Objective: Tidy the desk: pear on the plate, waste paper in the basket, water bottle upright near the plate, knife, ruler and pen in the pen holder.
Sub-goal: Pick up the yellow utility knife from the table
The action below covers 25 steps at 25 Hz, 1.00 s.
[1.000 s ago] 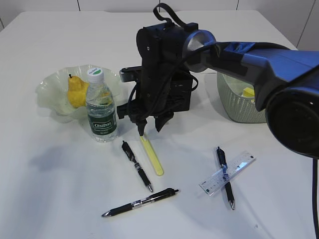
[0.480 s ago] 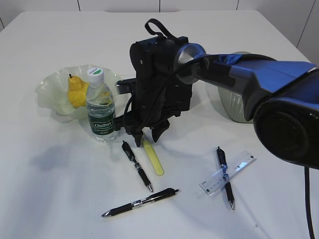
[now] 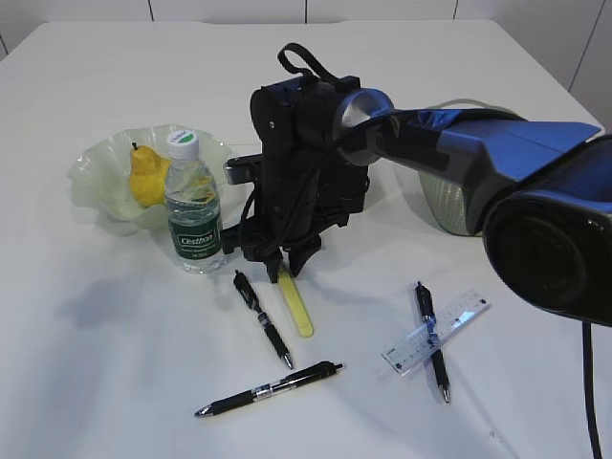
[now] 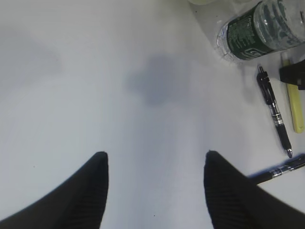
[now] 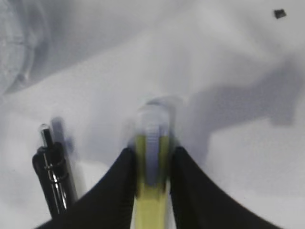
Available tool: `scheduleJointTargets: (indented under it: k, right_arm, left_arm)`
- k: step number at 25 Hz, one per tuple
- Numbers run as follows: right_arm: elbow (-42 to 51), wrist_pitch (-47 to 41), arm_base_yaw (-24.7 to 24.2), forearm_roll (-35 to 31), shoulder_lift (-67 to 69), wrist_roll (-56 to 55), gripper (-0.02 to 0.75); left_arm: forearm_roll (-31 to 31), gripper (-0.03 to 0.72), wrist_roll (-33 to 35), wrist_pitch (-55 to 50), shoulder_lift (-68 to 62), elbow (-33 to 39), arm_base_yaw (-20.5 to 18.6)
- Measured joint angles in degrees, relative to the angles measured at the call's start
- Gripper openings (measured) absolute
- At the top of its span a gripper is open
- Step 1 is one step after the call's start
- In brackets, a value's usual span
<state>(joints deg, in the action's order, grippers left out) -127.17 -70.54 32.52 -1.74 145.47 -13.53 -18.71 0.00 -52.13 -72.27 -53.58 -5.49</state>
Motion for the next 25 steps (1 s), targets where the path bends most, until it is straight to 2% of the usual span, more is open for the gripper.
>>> scheduleJointTargets:
  k: [3, 6, 12, 25]
  right_arm:
    - [0.0, 0.0, 0.0, 0.0, 0.0, 0.0, 0.149]
    - [0.0, 0.0, 0.0, 0.0, 0.0, 0.13, 0.127]
    - [0.0, 0.08, 0.0, 0.33, -0.55, 0.59, 0.126]
    - [0.0, -0.02, -0.22, 4.95, -12.67, 1.81, 0.126]
  left_arm:
    - [0.0, 0.447, 0.0, 0.0, 0.0, 0.0, 0.0]
    - [0.0, 0.447, 0.0, 0.0, 0.0, 0.0, 0.0]
    - [0.0, 0.447, 0.0, 0.0, 0.0, 0.0, 0.0]
    - [0.0, 0.447, 0.0, -0.26, 0.0, 0.0, 0.0]
